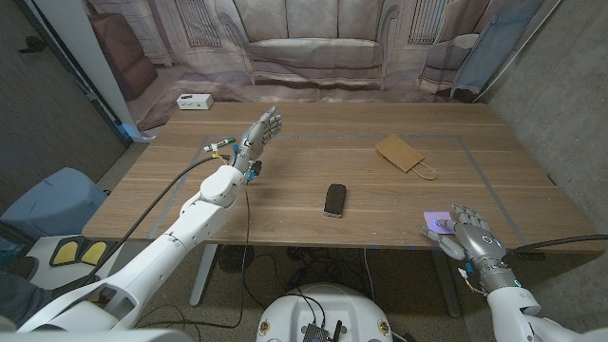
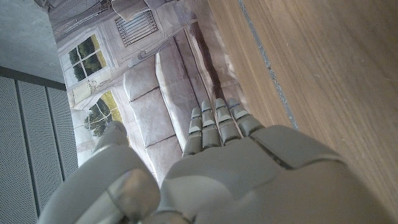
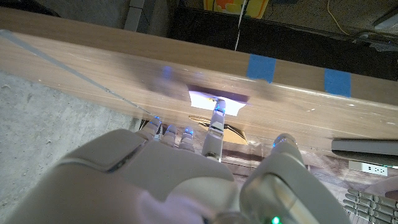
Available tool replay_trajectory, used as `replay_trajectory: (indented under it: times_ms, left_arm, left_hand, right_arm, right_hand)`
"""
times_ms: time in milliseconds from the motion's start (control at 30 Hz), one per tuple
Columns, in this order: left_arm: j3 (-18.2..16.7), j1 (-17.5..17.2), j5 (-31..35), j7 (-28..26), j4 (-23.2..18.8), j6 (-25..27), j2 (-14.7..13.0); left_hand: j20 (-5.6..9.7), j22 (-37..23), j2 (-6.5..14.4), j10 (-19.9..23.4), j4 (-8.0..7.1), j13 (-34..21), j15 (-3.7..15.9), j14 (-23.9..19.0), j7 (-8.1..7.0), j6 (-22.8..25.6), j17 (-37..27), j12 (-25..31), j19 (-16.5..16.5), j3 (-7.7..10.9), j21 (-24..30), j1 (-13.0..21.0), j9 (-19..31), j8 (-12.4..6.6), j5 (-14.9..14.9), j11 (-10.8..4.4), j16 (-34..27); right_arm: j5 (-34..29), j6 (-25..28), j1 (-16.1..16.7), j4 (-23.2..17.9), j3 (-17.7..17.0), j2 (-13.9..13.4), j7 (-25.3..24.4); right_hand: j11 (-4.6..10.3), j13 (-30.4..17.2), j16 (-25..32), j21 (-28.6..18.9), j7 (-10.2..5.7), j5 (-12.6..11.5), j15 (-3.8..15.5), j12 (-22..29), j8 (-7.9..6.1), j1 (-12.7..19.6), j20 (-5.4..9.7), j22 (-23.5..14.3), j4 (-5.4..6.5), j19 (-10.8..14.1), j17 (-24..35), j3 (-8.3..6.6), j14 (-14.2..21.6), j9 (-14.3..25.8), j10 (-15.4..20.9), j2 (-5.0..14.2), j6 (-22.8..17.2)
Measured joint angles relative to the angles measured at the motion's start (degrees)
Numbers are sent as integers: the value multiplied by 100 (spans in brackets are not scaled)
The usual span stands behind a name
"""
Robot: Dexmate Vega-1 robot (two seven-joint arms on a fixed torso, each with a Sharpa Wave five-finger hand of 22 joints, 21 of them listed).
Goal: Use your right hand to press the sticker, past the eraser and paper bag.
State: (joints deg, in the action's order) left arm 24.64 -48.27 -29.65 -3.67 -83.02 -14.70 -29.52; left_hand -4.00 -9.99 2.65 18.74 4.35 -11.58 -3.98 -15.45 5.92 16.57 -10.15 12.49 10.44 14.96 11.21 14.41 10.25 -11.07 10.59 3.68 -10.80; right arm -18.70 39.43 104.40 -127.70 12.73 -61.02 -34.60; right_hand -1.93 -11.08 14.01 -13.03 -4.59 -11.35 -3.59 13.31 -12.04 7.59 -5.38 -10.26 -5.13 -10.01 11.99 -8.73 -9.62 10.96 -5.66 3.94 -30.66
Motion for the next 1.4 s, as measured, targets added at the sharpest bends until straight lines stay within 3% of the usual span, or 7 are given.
replay_trajectory:
  times_ms: [433, 1100, 1233, 1400]
  left_arm:
    - [0, 55, -30, 86, 96, -48, 27]
    - [21, 225, -68, 201, 371, -123, 109]
    - [21, 225, -75, 222, 371, -132, 109]
    - [21, 265, -104, 265, 456, -137, 125]
  left_hand:
    - [0, 0, 0, 0, 48, 0, 0, 0, 0, 0, 0, 3, 0, -1, 0, 0, 0, 0, 0, 0, 0]
    - [0, 0, 31, 0, 47, 0, 0, 0, 0, 0, 0, 3, 0, -1, 0, -31, 0, 0, 0, 0, 0]
    - [0, 0, 31, 0, 47, 0, 0, 0, 0, 0, 0, 3, 0, -1, 0, -31, 0, 0, 0, 0, 0]
    - [0, 0, 30, 0, 47, 0, 0, 0, 0, 0, 0, 4, 0, -1, 0, -31, 0, 0, 0, 0, 0]
  right_arm:
    - [-70, 50, -114, -48, 69, 64, -45]
    - [-287, 223, -171, -163, 95, 95, -129]
    - [-287, 223, -167, -180, 95, 118, -129]
    - [-342, 219, -147, -180, 96, 177, -212]
  right_hand:
    - [-4, 0, 0, 39, 40, 0, -1, -49, 18, 30, -17, 0, -24, 18, 0, -24, -2, -1, -7, 30, 39]
    - [-34, 1, 0, 39, -23, 34, -31, -49, 39, 82, -16, 0, -57, 18, -28, -57, -32, 12, 24, 82, 101]
    - [-65, 1, 0, 38, -71, 34, -31, -49, 150, 107, -71, 0, -87, 9, -28, -87, -31, 12, 55, 61, 441]
    - [-95, -26, 0, 39, -180, 55, -31, -56, 233, 206, -99, 0, -164, 19, -27, -122, -31, 12, 86, 68, 1267]
